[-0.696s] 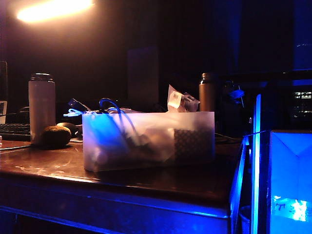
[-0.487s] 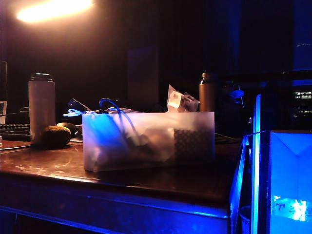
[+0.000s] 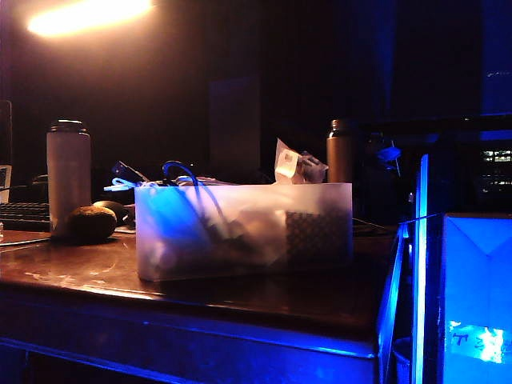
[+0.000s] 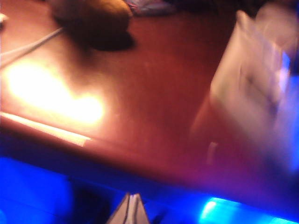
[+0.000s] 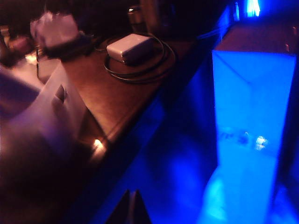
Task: Pick up the kiwi and place it into the translucent box.
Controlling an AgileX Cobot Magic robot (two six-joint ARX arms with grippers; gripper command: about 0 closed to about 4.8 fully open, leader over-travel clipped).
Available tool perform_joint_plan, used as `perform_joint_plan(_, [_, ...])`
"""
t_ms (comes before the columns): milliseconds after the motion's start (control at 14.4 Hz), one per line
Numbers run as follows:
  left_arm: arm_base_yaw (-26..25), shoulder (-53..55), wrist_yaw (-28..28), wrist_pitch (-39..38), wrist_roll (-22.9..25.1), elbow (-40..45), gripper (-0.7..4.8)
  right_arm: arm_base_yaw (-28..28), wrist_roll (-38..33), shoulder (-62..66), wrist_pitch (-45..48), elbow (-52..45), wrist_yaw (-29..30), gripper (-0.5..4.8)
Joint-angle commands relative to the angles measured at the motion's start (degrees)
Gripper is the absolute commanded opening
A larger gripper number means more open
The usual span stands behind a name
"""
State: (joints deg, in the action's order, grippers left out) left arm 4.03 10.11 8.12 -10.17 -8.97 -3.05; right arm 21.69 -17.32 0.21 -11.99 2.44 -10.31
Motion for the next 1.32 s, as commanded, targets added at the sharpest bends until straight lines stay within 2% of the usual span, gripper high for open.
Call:
perform_joint_plan(70, [0.0,0.4,-8.3,-0.3,-7.3,-11.3,-0.05,0.0,-2.1,-0.1,1.0,8.4,-0.1,-0.01])
perform_joint_plan(139, [0.0,2.6,-10.4,0.1,-5.8,-15.7,-0.06,0.0,-1.7,0.8,1.0,12.4,-0.1,-0.01])
perform_joint_plan(278, [0.0,12.3,-10.8,0.0,-0.4,-25.2,-0.05,0.0,0.3,5.6,0.8,19.8,0.0,-0.01])
perform_joint_plan(487, [0.0,33.9,-6.4,-0.6,7.7,-40.8,-0.06,0.0,9.0,19.2,0.6,32.4,5.3,-0.01])
perform_joint_plan(557, [0.0,41.0,-5.1,-2.0,8.9,-45.9,-0.06,0.0,11.1,24.8,0.5,36.7,8.1,-0.01])
perform_joint_plan(766, [0.0,60.8,-2.7,-6.9,9.6,-60.5,-0.06,0.1,11.4,40.5,-2.1,48.9,13.6,-0.01])
perform_joint_plan(974, [0.1,76.5,-2.5,-7.2,9.6,-71.5,0.05,0.1,11.4,54.5,-2.4,57.5,18.1,-0.01])
perform_joint_plan(1044, [0.1,80.5,-2.5,-8.3,9.3,-74.2,1.15,0.2,11.4,57.8,-2.3,58.9,18.5,-0.01])
perform_joint_plan(1183, [0.2,87.5,-2.5,-10.0,7.8,-78.1,4.34,0.2,11.4,62.5,-1.4,59.7,21.0,-0.01])
perform_joint_plan(1253, [0.3,89.7,-2.5,-10.1,7.4,-78.6,4.79,0.2,11.4,63.8,-1.4,59.7,21.4,-0.01])
perform_joint_plan(1322, [0.3,91.6,-2.5,-10.2,7.4,-78.7,4.79,0.2,11.4,64.7,-1.3,59.7,22.7,-0.01])
